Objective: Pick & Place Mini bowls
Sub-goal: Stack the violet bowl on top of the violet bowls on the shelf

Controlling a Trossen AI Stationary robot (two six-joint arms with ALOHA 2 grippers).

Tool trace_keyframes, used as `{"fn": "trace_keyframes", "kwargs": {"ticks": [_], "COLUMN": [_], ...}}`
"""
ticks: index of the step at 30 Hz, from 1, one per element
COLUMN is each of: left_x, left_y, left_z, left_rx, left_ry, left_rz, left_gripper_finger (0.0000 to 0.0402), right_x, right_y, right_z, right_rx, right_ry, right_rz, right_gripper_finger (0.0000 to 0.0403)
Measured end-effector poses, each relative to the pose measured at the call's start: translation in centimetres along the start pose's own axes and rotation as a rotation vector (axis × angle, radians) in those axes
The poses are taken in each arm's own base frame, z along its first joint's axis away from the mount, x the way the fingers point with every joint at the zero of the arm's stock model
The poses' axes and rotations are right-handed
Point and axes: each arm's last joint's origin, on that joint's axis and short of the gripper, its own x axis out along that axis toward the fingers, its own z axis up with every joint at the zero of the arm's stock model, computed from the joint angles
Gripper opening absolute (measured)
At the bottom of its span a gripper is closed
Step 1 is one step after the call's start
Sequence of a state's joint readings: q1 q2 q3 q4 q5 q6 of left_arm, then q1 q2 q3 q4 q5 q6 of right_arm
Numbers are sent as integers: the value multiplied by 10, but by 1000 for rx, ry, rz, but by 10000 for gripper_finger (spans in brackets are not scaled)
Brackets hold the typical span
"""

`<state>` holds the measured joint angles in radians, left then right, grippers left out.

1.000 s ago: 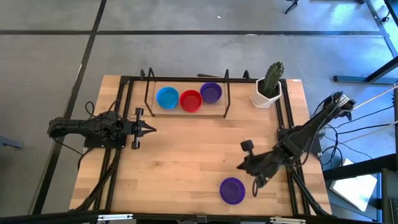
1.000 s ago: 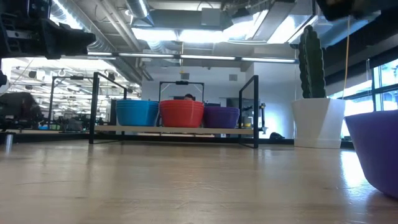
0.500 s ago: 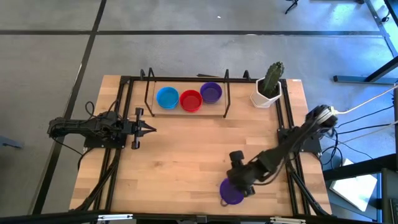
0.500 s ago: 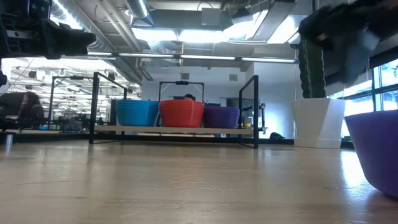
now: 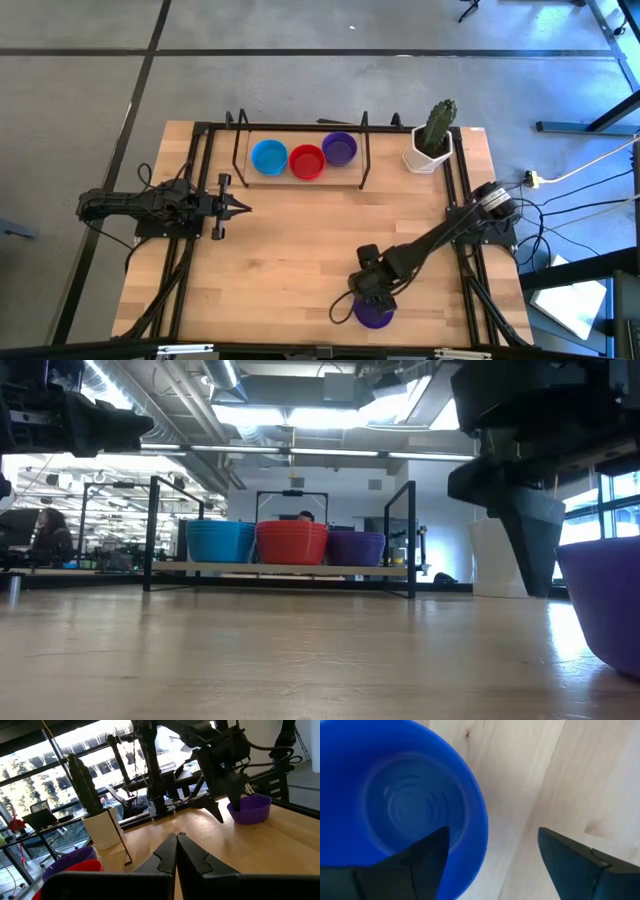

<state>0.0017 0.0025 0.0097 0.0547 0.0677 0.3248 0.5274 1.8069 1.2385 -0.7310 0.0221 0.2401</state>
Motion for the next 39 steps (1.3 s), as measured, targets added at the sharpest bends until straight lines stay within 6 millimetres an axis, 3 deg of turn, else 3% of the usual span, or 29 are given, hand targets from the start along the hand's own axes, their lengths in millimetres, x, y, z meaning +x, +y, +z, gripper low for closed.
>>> {"fn": "trace_keyframes", "kwargs": {"ticks": [6, 9, 13, 19, 25, 29, 34, 39], "left_x": [0, 0, 0, 0, 0, 0, 0, 0], "left_y": [0, 0, 0, 0, 0, 0, 0, 0], "left_z": [0, 0, 0, 0, 0, 0, 0, 0], "left_rx": [1, 1, 1, 3, 2, 1, 1, 1], "left_ry": [0, 0, 0, 1, 1, 1, 1, 2], "left_rz": [0, 0, 0, 0, -1, -1, -1, -1], "left_gripper_finger": [8, 5, 3, 5, 6, 2, 5, 7], "right_x": [7, 10, 12, 12, 6, -18, -79, -144], "right_y": [0, 0, 0, -2, -12, -29, -52, -76], "right_z": [-1, -1, -2, -1, 2, 6, 4, -28], "right_rx": [-13, -50, -86, -112, -138, -131, -112, -56], "right_ry": [22, 31, 43, 50, 29, -63, -264, -512], "right_rz": [-6, -7, -8, 50, 60, 26, 9, -22], "right_gripper_finger": [297, 272, 201, 29, 12, 7, 5, 5]}}
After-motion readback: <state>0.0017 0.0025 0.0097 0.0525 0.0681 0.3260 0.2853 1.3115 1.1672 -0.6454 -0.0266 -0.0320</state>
